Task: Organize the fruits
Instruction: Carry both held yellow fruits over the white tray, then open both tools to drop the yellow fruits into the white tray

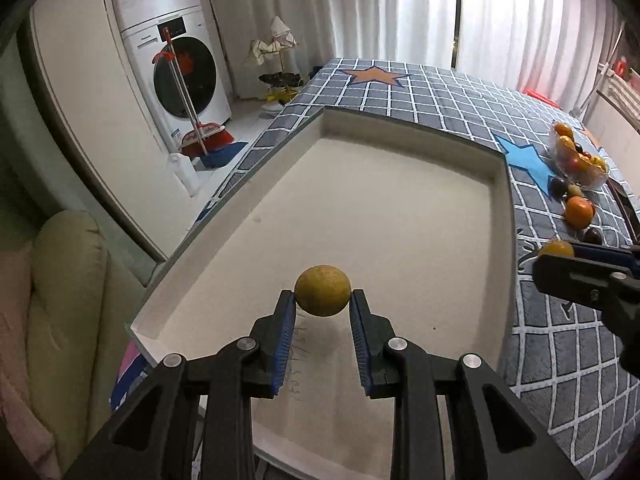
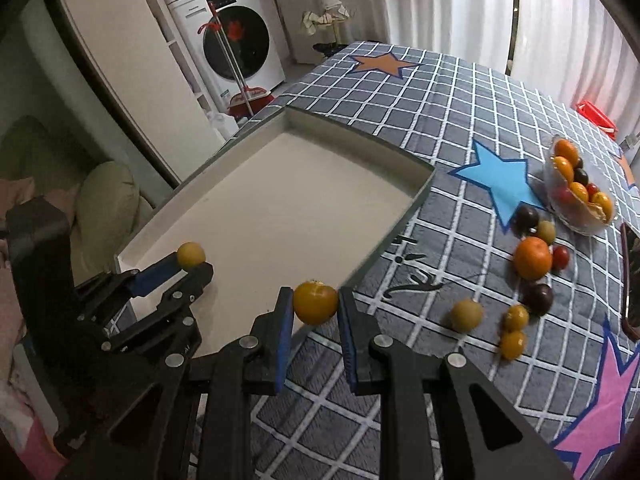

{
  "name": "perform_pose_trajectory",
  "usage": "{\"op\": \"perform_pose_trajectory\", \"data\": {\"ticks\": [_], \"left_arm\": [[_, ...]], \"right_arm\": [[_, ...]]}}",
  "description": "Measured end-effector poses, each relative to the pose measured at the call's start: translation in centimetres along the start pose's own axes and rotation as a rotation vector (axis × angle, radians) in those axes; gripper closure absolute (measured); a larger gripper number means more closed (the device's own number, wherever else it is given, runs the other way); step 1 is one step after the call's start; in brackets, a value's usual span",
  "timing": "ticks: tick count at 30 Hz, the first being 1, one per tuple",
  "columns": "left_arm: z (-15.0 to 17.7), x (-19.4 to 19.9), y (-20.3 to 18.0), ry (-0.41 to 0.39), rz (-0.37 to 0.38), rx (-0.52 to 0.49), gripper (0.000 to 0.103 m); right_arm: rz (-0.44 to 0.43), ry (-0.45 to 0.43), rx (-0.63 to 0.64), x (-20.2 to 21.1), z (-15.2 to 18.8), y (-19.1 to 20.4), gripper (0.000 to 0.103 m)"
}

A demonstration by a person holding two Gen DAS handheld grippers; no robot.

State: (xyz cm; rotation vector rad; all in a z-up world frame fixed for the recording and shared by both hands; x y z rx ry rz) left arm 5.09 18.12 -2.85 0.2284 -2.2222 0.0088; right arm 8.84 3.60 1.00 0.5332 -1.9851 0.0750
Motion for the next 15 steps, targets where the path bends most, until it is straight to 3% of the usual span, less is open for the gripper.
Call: {"op": "perform_pose_trajectory", "data": {"ticks": [13, 14, 15], "left_arm": [[0.1, -1.9, 0.3, 0.035, -0.021, 0.005, 0.074], [0.1, -2.0, 0.3, 0.037, -0.024, 0.006, 0.074], [0.2, -2.0, 0.2, 0.032, -0.029, 0.006, 0.074]], "right_arm": [[-0.008, 0.033, 0.022, -3.5, -1.5, 1.1, 0.078], [-0.014, 0.043, 0.030, -3.8, -1.4, 1.2, 0.077], [-0.014, 0.055, 0.036, -4.0, -1.4, 1.4, 0.067]]}}
Point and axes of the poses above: each gripper's, at about its wrist camera, not at the fingertips, and x roughly against the way its jaws point, y to its left, z to its underside, the point moved 1 cm from there along -x, roughly the way its jaws point, and after that the axes turned 2 degrees about -y, right-handed, at the moved point
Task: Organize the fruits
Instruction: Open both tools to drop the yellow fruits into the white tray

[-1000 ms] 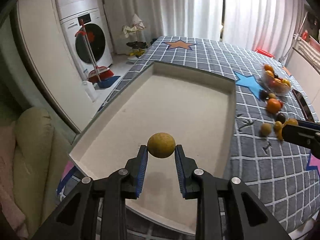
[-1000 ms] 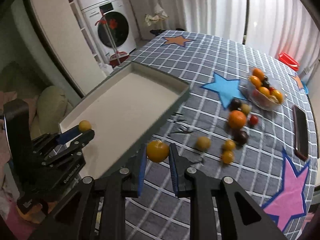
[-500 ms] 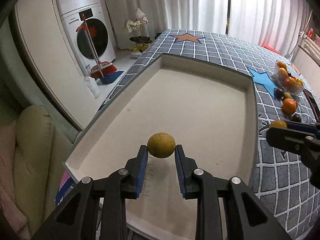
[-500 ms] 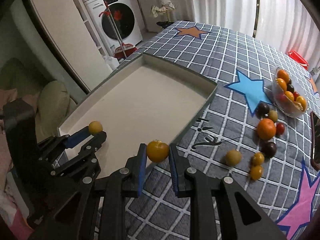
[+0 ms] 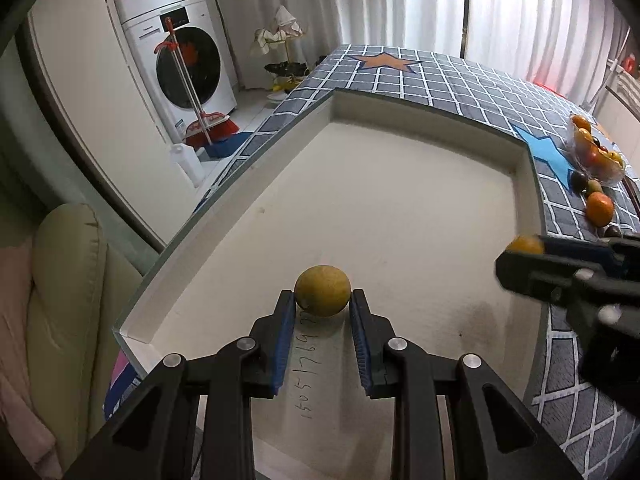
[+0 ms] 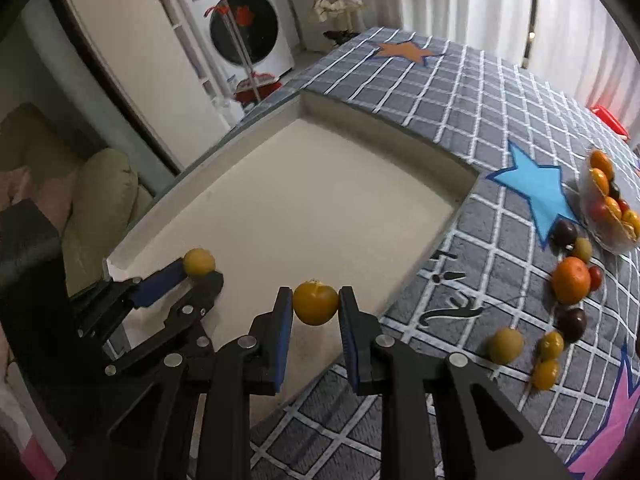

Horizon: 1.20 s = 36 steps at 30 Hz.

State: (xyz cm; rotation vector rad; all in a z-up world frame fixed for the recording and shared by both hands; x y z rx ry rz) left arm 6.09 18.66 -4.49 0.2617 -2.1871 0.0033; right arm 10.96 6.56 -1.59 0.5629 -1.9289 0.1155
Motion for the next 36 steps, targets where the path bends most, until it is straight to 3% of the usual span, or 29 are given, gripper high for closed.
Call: {"op": "perform_pose_trajectory", "data": {"ticks": [3, 4, 13, 14, 15, 16, 17, 19, 23, 33, 36], "left_arm": [[0.0, 0.0, -0.1, -0.007, 0.004, -0.011, 0.073], [0.0, 0.1, -0.2, -0.008, 0.003, -0.016, 0.073], [-0.4, 1.7, -0.6, -0.073, -0.018, -0.026, 0.073], [-0.5, 1.9, -0.7, -0.079, -0.014, -0.026, 0.066], [-0.6, 2.0, -0.9, -0.085, -0.014, -0.024, 0.035], [-0.7, 2.4, -1.0, -0.108, -0.018, -0.018, 0.020], [-0.7, 2.9, -1.2, -0.150, -0.027, -0.009, 0.013], [-0.8, 3.8, -1.9, -0.197, -0.034, -0.028, 0.013], [-0.9, 4.2, -3.3, -0.181, -0.026, -0.062, 0.013], [1.2, 6.6, -10.4, -0.124, 0.156, -0.199, 0.013], [1.8, 6.5, -12.7, -0.107, 0.177, -0.255, 0.013]], "right_arm": [[-0.004, -0.014, 0.000, 0.3, 0.1, 0.1, 0.029], [0.007, -0.024, -0.002, 0.6, 0.1, 0.1, 0.026], [0.065, -0.057, -0.062, 3.7, 1.5, -2.9, 0.015], [0.072, -0.058, -0.073, 4.1, 2.0, -3.5, 0.010], [0.077, -0.061, -0.084, 4.5, 2.4, -4.2, 0.007], [0.079, -0.065, -0.091, 4.9, 2.7, -4.6, 0.007], [0.083, -0.071, -0.097, 5.4, 3.1, -5.3, 0.007], [0.103, -0.082, -0.109, 6.2, 4.1, -6.5, 0.007], [0.125, -0.091, -0.169, 7.5, 5.8, -9.1, 0.007], [0.194, -0.101, -0.278, 9.4, 10.5, -14.5, 0.000], [0.186, -0.097, -0.304, 9.9, 11.7, -15.7, 0.000]]}}
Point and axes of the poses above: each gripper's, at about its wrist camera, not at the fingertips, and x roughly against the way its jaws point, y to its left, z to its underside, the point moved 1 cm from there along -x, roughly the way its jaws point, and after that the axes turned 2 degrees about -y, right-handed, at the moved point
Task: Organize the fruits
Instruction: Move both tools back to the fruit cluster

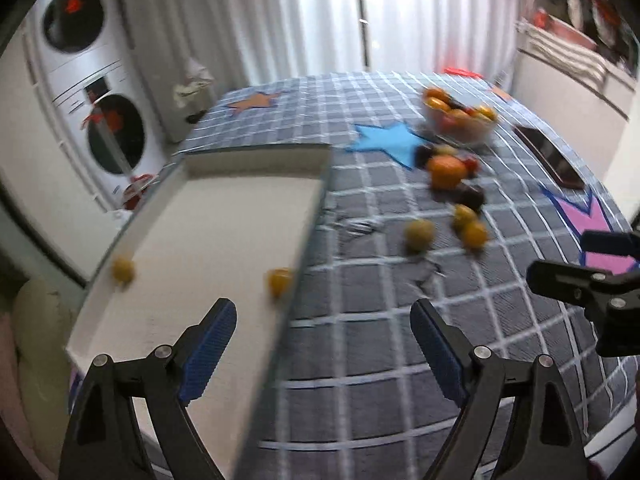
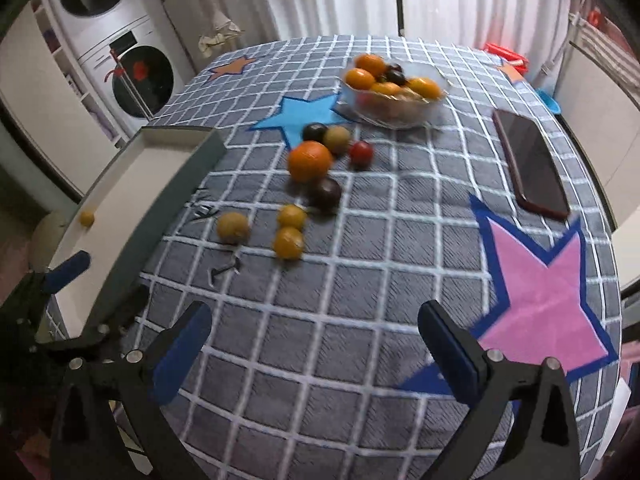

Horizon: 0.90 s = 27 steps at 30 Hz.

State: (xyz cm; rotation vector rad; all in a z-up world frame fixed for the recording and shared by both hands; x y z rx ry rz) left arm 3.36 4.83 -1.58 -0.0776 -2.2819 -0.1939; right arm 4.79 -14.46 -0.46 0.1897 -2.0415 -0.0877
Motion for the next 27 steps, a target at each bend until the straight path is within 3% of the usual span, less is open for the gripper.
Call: {"op": "perform_pose_trajectory", "data": {"ticks": [3, 6, 8, 12, 18, 21, 23, 27], "left_arm": [[-0.3, -0.9, -1.7, 0.016, 0.021, -0.041, 0.013], [-0.7, -2.1, -2.0, 0.067, 0.030, -0.022, 0.013], [-0.7, -1.9, -1.8, 0.058, 0.027, 0.001, 0.013], [-1.0, -0.4, 0.4, -0.011, -0.073, 0.031, 0.013], [-0.3, 0.7, 7.6, -0.075, -0.230, 0.149, 0.013], [0.3, -0.2, 9.4, -0.104, -0.342, 0.122, 0.013], [0.6, -1.4, 9.7, -0.092, -0.358, 0.101, 0.013], [1.3, -3.3, 9.8, -0.060, -0.321, 0.094, 0.013]], "right_arm": [[-0.010, 0.009, -0.036, 0.2, 0.6, -1.4, 0.000], [-0.016, 0.018, -0.068, 0.4, 1.2, -2.7, 0.000], [-0.016, 0.018, -0.075, 0.5, 1.4, -3.1, 0.000], [-0.028, 0.015, -0.087, 0.6, 1.6, -3.7, 0.000], [-0.064, 0.009, -0.094, 0.5, 1.6, -3.2, 0.000], [-0.079, 0.013, -0.094, 0.3, 1.5, -2.6, 0.000], [-0.088, 0.016, -0.090, 0.3, 1.5, -2.3, 0.000], [-0.081, 0.012, -0.079, 0.7, 1.6, -2.3, 0.000]]}}
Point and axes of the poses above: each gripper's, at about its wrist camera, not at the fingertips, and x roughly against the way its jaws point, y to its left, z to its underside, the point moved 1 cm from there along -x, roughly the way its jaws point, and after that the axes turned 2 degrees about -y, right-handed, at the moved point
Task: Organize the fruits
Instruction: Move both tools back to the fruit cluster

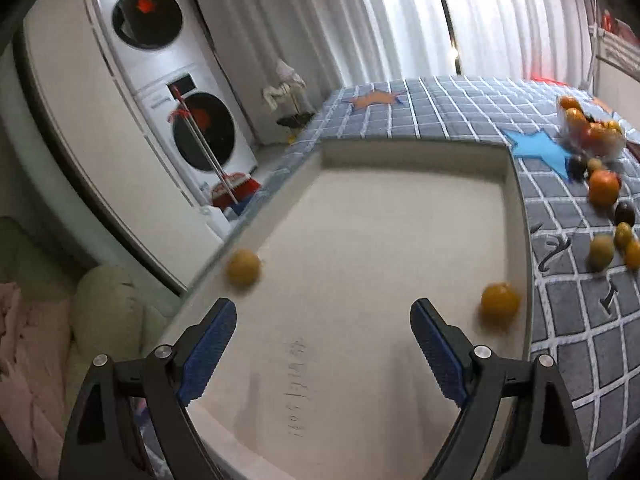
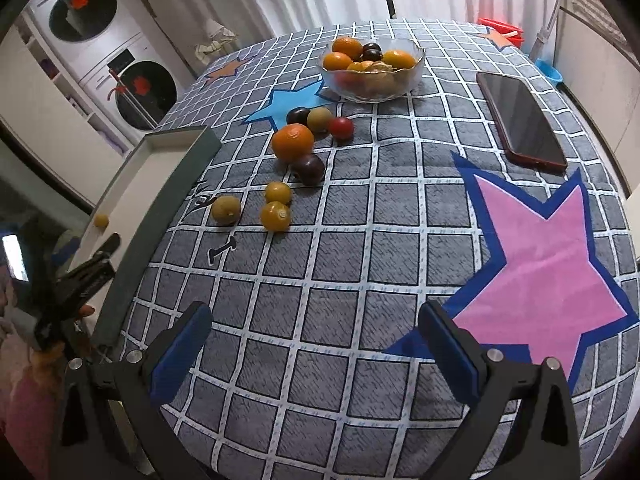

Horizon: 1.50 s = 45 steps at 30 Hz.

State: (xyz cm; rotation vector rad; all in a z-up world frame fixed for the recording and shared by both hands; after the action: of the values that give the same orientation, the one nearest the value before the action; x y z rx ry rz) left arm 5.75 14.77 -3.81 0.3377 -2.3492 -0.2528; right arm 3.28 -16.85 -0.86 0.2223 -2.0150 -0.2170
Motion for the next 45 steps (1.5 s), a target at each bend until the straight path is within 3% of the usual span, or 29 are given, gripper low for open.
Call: {"op": "perform_pose_trajectory", "data": {"ticks": [2, 9, 14, 17, 19, 22, 25, 29, 32, 37, 45], "left_arm": [[-0.3, 0.4, -0.2, -0.023, -0.030, -0.004, 0.013], [0.2, 1.2, -2.2, 0.015, -0.066, 0.019, 0.013], [-0.1, 3.0, -2.9, -0.008, -0.064, 0.017, 0.013], [-1.3, 5.0, -3.1, -0.026, 0.009, 0.048, 0.013], [-2.3, 6.2, -3.9, -0.006, 0.104, 0.052, 0.013], [-3.0, 6.8, -6.5, 0.054, 0.228, -0.001, 0.013], [-2.9, 7.1, -9.5, 0.086, 0.277, -0.061, 0.013], [-2.4, 6.6, -13.1, 0.113, 0.258, -0.141, 0.013], [-2.4, 5.9, -14.3, 0.135, 0.258, -0.141, 0.013], [-2.6, 5.0, -14.8, 0.145, 0.242, -0.135, 0.013], [-3.2, 4.1, -15.3, 0.141, 0.234, -0.153, 0.013]], "right_arm": [[0.010, -0.008, 0.000, 0.2, -0.1, -0.2, 0.000], [0.024, -0.010, -0.020, 0.1, -0.6, -1.3, 0.000], [0.052, -0.017, -0.031, 0.5, -0.6, -2.7, 0.000], [0.077, -0.010, -0.062, 0.3, -0.7, -4.0, 0.000], [0.078, -0.003, -0.088, 0.1, -0.7, -4.8, 0.000], [0.078, 0.009, -0.103, -0.2, -0.4, -5.4, 0.000], [0.086, 0.015, -0.098, -0.3, -0.1, -5.8, 0.000], [0.114, 0.019, -0.094, -0.4, 0.2, -6.6, 0.000], [0.151, 0.009, -0.067, -0.3, 0.3, -6.8, 0.000], [0.196, -0.002, -0.019, -0.5, 0.6, -6.9, 0.000], [0.189, 0.002, -0.014, -1.3, 0.4, -7.2, 0.000]]}}
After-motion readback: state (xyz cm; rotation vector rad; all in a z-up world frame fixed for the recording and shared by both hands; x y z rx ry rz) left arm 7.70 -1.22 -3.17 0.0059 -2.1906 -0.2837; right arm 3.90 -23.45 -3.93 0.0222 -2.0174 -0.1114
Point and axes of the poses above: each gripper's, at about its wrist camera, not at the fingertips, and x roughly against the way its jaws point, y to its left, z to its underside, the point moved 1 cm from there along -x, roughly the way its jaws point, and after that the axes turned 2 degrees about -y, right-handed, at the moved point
